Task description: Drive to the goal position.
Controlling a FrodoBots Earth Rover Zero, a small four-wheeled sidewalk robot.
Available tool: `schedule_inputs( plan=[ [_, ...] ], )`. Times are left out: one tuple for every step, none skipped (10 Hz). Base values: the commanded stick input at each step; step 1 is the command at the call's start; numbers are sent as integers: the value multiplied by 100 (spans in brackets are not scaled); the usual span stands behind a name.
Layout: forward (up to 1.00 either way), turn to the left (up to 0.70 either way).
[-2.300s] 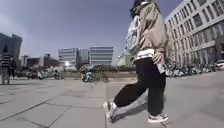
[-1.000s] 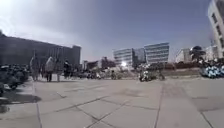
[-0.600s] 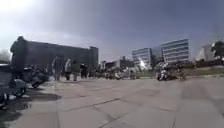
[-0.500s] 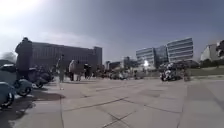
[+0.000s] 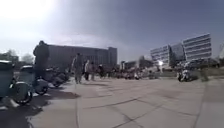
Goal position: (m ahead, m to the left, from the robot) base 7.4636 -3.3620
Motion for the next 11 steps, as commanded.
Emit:
schedule_inputs(
  plan=[
    [0,0],
    [0,0],
    [0,0],
    [0,0],
    [0,0],
    [0,0],
    [0,0],
    [0,0],
    [0,1],
    [0,6],
    [50,0]
  ],
)
